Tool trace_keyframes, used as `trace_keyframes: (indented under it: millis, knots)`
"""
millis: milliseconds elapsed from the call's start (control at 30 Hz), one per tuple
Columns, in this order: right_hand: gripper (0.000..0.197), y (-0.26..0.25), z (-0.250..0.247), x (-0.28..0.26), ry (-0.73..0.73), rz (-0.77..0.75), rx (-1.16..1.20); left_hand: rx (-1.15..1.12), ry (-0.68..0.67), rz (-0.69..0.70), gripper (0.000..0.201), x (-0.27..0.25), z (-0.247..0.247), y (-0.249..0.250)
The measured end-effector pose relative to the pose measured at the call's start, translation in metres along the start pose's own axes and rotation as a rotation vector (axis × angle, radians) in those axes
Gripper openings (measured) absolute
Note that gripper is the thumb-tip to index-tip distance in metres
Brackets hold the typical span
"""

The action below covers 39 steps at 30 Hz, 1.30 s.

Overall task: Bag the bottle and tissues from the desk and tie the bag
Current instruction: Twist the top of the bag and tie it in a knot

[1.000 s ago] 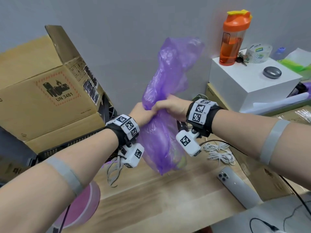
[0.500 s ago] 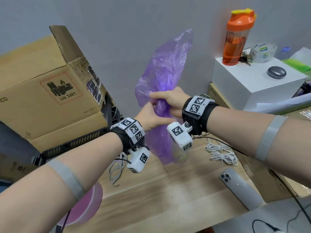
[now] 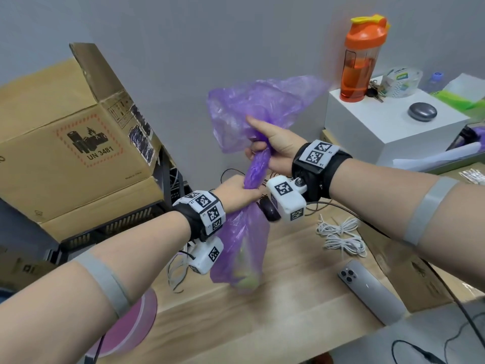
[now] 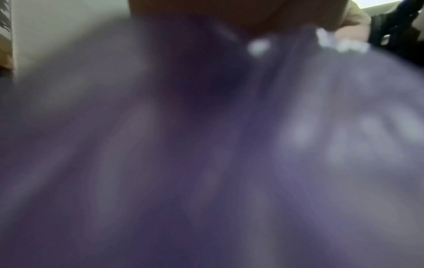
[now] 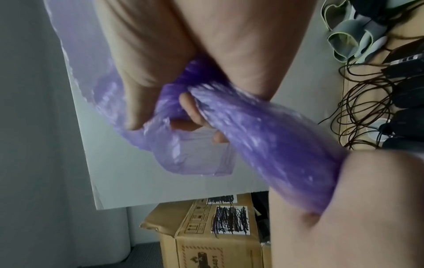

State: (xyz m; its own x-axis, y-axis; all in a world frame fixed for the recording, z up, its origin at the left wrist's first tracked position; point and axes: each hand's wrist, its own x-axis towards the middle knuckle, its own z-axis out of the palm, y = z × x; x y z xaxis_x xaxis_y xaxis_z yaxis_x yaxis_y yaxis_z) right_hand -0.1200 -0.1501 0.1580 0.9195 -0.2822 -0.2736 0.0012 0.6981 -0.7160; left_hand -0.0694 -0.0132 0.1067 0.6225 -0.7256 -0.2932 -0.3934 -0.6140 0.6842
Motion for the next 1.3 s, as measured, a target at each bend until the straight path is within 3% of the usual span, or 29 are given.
trace_keyframes:
  millis: [100,233,367,533,600,667,733,833,933,1067,1200,1300]
  knots:
    - [0.022,-0.002,-0.008,-0.002,-0.043,-0.017,-0.054,0.075,0.036,-0.034,0.035,0.001,-0.002,-0.002]
    - [0.022,-0.001,-0.013,0.010,0.136,-0.051,-0.215,0.203,0.065,-0.099,0.036,0.005,-0.008,-0.007]
    - [0.009,-0.016,-0.024,0.014,0.327,-0.129,0.015,0.300,0.045,-0.161,0.034,0.009,-0.010,-0.019]
    - [0.014,-0.013,-0.047,0.016,0.297,-0.070,0.184,0.382,0.036,-0.237,0.028,0.017,-0.013,-0.026]
    - [0.021,-0.009,-0.051,0.019,0.305,-0.029,0.242,0.511,0.038,-0.284,0.025,0.019,-0.011,-0.025]
    - [0.027,-0.004,-0.056,0.017,0.320,-0.009,0.277,0.756,0.127,-0.343,0.024,0.019,-0.012,-0.023]
    - [0.023,0.004,-0.061,0.008,0.317,0.050,0.275,0.862,0.207,-0.366,0.035,0.025,-0.017,-0.024]
    - [0.012,0.025,-0.066,-0.009,0.337,0.197,0.218,0.656,0.191,-0.312,0.028,0.037,-0.029,-0.024]
    - [0.015,0.060,-0.075,-0.019,0.364,0.329,0.069,0.342,0.296,-0.303,0.024,0.045,-0.031,-0.018]
    - [0.023,0.098,-0.081,-0.025,0.116,0.410,0.162,-0.201,0.242,-0.269,0.010,0.067,-0.031,-0.011]
    - [0.025,0.121,-0.066,-0.030,-0.028,0.384,0.309,-0.659,-0.028,-0.176,0.023,0.060,-0.027,0.030]
    - [0.030,0.120,-0.061,-0.024,-0.065,0.300,0.256,-0.785,-0.313,-0.061,0.022,0.045,-0.026,0.061]
